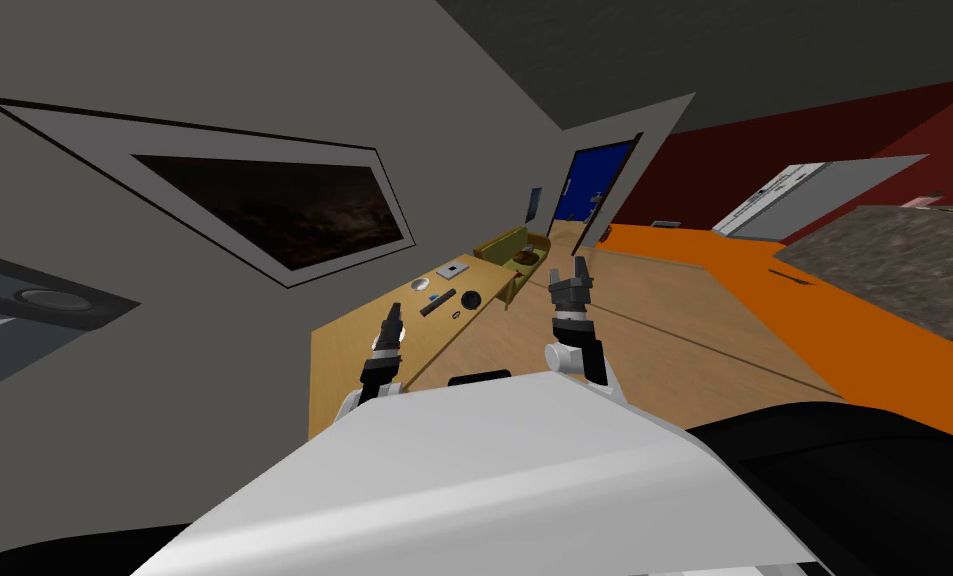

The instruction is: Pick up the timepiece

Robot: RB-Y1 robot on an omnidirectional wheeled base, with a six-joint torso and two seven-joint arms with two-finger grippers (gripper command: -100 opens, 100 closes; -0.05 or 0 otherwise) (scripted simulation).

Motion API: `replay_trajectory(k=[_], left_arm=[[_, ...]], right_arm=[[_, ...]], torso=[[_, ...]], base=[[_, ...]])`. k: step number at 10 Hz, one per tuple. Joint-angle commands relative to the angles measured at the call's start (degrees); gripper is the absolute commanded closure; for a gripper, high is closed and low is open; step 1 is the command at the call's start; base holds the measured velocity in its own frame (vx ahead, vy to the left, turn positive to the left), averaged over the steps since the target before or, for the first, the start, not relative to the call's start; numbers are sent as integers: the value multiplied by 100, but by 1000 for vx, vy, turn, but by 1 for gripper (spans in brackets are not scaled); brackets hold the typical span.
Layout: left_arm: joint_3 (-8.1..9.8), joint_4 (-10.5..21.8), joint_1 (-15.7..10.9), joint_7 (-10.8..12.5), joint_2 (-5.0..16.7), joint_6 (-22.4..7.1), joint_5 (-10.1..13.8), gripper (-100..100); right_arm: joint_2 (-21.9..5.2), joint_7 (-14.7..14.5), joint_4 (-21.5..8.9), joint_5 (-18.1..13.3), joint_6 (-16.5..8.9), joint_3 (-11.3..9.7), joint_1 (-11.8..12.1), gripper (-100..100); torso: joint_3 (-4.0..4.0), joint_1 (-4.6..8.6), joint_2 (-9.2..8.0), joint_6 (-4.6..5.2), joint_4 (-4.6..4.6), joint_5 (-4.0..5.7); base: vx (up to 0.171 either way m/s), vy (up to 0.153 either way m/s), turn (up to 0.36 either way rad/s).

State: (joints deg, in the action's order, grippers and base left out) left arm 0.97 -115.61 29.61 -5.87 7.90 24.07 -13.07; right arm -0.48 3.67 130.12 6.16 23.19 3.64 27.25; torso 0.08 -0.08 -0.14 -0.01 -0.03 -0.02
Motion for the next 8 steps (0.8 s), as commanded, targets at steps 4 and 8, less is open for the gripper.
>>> replay_trajectory(k=[4,8], left_arm=[[46,608,-92,-317,173,5,-385,-100],[109,1341,-236,-687,359,-22,-885,-100]], right_arm=[[0,0,0,0,0,0,0,0],[0,0,0,0,0,0,0,0]], torso=[[-2,4,4,1,1,1],[-2,6,3,1,1,1]], base=[[-24,7,33],[-23,3,31]])
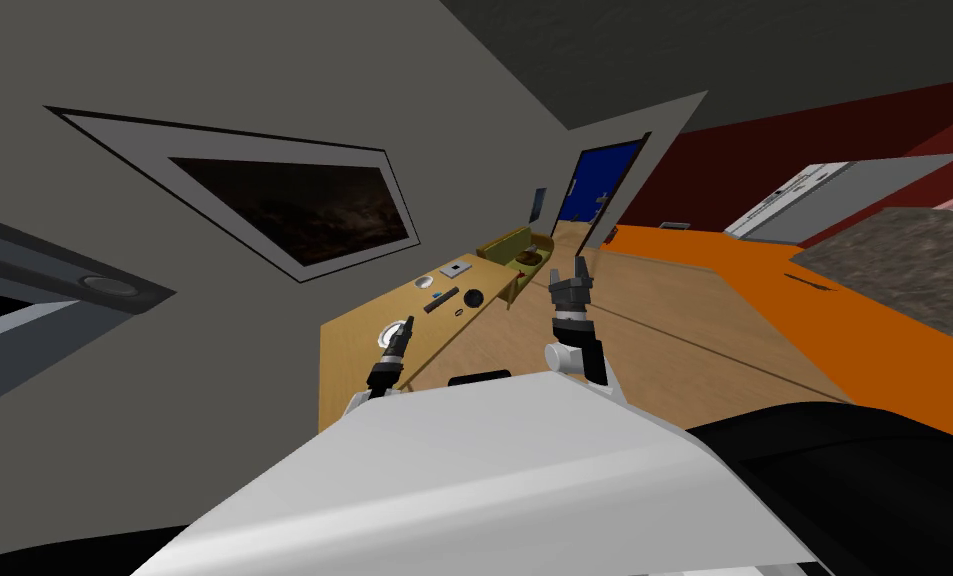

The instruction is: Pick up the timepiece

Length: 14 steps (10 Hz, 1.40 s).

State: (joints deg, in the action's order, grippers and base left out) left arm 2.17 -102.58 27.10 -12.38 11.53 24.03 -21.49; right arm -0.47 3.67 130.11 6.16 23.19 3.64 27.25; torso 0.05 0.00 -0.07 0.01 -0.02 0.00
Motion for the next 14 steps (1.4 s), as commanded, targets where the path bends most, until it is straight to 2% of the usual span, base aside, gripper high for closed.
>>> replay_trajectory(k=[1,2,3,4,6,7,8,9,10,11,12,13,14], left_arm=[[11,286,-45,-161,55,-29,-220,-100],[11,297,-45,-161,55,-29,-220,-100],[33,502,-110,-285,112,-42,-401,-100],[33,559,-110,-285,112,-42,-401,-100],[77,987,-256,-529,222,-73,-774,-100],[77,1092,-256,-529,222,-73,-774,-100],[99,1278,-337,-648,275,-92,-963,-100],[99,1360,-337,-648,275,-92,-963,-100],[121,1533,-424,-763,325,-112,-1154,-100],[121,1628,-424,-763,325,-112,-1154,-100],[143,1810,-515,-874,373,-133,-1345,-100],[143,1895,-515,-874,373,-133,-1345,-100],[166,2084,-611,-981,419,-156,-1536,-100]], right_arm=[[0,0,0,0,0,0,0,0],[0,0,0,0,0,0,0,0],[0,0,0,0,0,0,0,0],[0,0,0,0,0,0,0,0],[0,0,0,0,0,0,0,0],[0,0,0,0,0,0,0,0],[0,0,0,0,0,0,0,0],[0,0,0,0,0,0,0,0],[0,0,0,0,0,0,0,0],[0,0,0,0,0,0,0,0],[0,0,0,0,0,0,0,0],[0,0,0,0,0,0,0,0],[0,0,0,0,0,0,0,0]], torso=[[0,0,0,0,0,0],[-1,0,1,-1,1,0],[-2,2,3,0,1,0],[-2,2,4,0,1,0],[-3,4,5,0,1,1],[-3,6,6,0,1,1],[-4,6,6,0,1,2],[-4,7,7,0,2,2],[-4,6,7,-1,2,2],[-5,6,9,0,2,2],[-6,6,10,0,2,2],[-7,9,12,1,2,2],[-6,8,11,-1,3,2]], base=[[-12,-1,11],[-9,-1,8],[-10,-4,5],[-6,-5,2],[-5,-12,-7],[-4,-14,-5],[-2,-15,-18],[1,-12,-12],[5,-16,-28],[6,-15,-15],[9,-23,-41],[10,-18,-24],[15,-26,-56]])
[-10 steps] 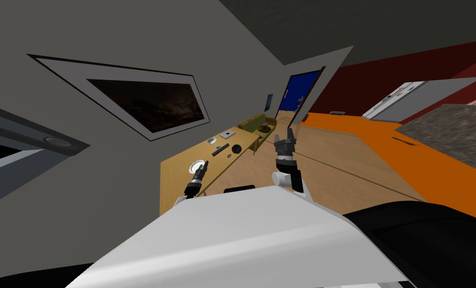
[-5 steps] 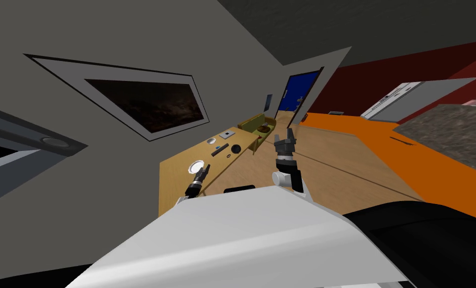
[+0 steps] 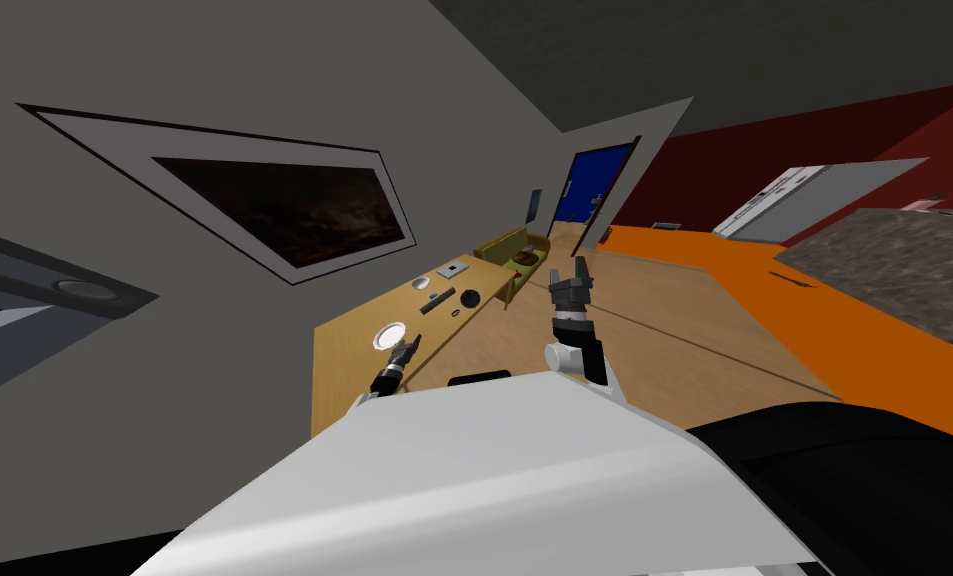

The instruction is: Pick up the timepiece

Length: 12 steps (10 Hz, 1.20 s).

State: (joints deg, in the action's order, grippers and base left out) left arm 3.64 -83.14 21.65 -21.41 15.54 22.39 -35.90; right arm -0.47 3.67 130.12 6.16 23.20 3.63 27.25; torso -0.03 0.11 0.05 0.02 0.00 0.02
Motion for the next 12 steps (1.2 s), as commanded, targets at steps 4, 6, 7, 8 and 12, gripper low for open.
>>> replay_trajectory(k=[4,6,7,8,12], left_arm=[[62,729,-269,-278,106,-42,-472,-100],[103,1163,-483,-458,184,-95,-837,-100],[122,1352,-592,-540,219,-121,-1005,-100],[122,1455,-592,-540,219,-121,-1012,-100],[181,2266,-1023,-809,324,-224,-1652,-100]], right_arm=[[0,0,0,0,0,0,0,0],[0,0,0,0,0,0,0,0],[0,0,0,0,0,0,0,0],[0,0,0,0,0,0,0,0],[0,0,0,0,0,0,1,0]], torso=[[-4,3,7,1,1,1],[-4,2,6,0,1,1],[-6,6,10,0,2,2],[-8,10,13,1,2,3],[-14,13,25,1,5,3]], base=[[24,-27,-52],[35,-37,-89],[50,-54,-134],[39,-38,-37],[69,-50,-130]])
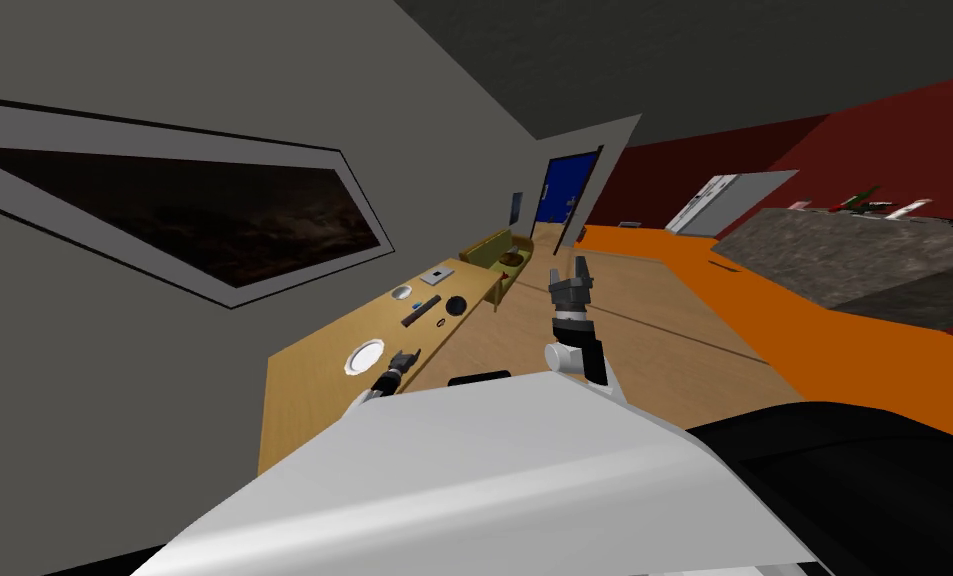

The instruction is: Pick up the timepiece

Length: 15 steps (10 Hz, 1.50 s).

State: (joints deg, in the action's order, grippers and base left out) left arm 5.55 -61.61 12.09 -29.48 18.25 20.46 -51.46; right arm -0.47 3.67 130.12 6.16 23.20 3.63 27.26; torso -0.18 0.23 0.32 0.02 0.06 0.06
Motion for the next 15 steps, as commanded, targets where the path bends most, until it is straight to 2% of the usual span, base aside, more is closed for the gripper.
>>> replay_trajectory(k=[1,3,4,8,10,11,12,13,14,15], left_arm=[[-1,286,-171,-55,66,-53,-236,-100],[6,623,-364,-146,79,-90,-489,-100],[6,646,-364,-146,79,-90,-489,-100],[-41,1172,-733,-286,11,-127,-927,-100],[-115,1275,-837,-315,-95,-103,-1028,-100],[-59,1269,-811,-329,-67,-97,-981,-100],[-60,1278,-821,-347,-79,-88,-987,0],[-87,1215,-727,-592,-94,-153,-699,-100],[-87,1215,-727,-592,-94,-153,-671,-100],[-113,1154,-633,-825,-110,-217,-439,-100]], right_arm=[[0,0,0,0,0,0,0,0],[0,0,0,0,0,0,0,0],[0,0,0,0,0,0,0,0],[0,0,0,0,0,1,1,0],[0,0,0,0,0,1,2,0],[0,0,0,0,0,1,2,0],[0,0,1,0,0,1,1,0],[0,0,0,0,0,1,0,0],[0,0,0,0,0,1,-1,0],[-1,0,0,0,0,1,0,0]], torso=[[0,0,0,0,0,0],[-5,3,8,-1,2,1],[-5,3,9,0,2,1],[-5,-7,9,-2,2,-1],[-26,3,45,-2,10,1],[-26,-1,45,-2,10,0],[-9,-9,11,-6,5,-1],[8,-12,-18,-6,-2,-2],[16,-17,-29,-4,-5,-2],[19,-20,-35,-6,-6,-3]], base=[[95,-58,-160],[111,-61,-142],[72,-34,-51],[123,-30,-148],[215,-39,-138],[95,-7,-24],[18,-2,5],[13,11,-123],[8,20,-82],[6,28,-134]])
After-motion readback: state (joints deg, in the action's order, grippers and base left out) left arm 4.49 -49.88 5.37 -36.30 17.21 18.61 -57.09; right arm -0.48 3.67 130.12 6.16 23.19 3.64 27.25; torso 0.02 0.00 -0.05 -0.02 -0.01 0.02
